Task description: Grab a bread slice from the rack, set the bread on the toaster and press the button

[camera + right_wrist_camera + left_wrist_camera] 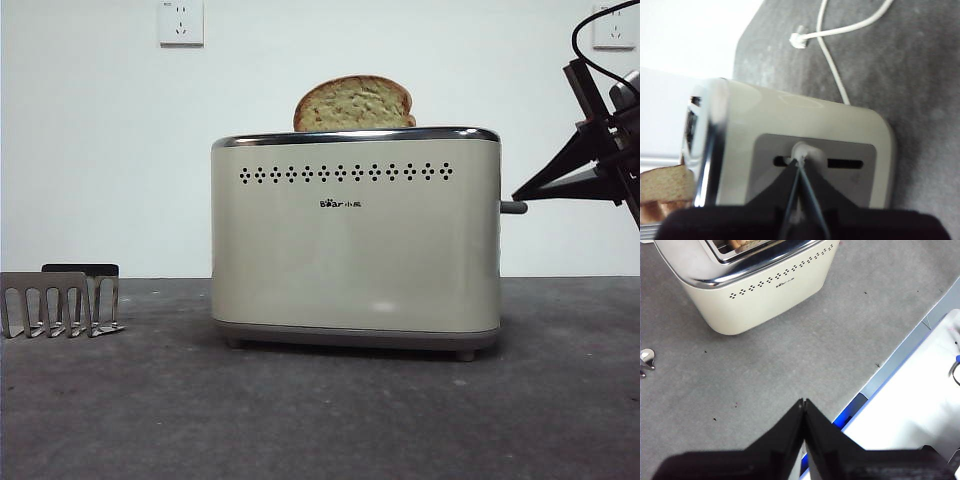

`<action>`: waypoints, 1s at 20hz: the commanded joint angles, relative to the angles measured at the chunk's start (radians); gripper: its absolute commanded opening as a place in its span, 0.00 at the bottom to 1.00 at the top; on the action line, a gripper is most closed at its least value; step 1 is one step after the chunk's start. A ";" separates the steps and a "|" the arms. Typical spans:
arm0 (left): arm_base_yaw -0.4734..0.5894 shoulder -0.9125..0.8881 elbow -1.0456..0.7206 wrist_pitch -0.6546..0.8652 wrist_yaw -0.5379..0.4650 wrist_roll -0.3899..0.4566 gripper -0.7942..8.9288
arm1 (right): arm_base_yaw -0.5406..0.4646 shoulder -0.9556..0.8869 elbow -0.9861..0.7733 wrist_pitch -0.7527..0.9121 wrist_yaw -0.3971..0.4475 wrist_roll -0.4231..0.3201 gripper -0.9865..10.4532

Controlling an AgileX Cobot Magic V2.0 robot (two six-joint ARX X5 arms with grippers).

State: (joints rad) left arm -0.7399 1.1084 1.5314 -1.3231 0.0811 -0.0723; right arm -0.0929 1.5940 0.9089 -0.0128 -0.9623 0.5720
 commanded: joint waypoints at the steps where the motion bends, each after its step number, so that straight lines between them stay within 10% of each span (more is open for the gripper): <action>1: 0.003 -0.004 -0.006 0.003 -0.003 -0.006 0.07 | 0.002 0.015 -0.004 -0.027 0.013 -0.047 0.08; 20: 0.003 -0.003 -0.006 0.003 -0.003 -0.006 0.07 | 0.041 0.061 -0.004 -0.085 0.122 -0.109 0.08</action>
State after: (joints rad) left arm -0.7399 1.1084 1.5314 -1.3231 0.0807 -0.0723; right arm -0.0532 1.6348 0.9180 -0.0761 -0.8616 0.4870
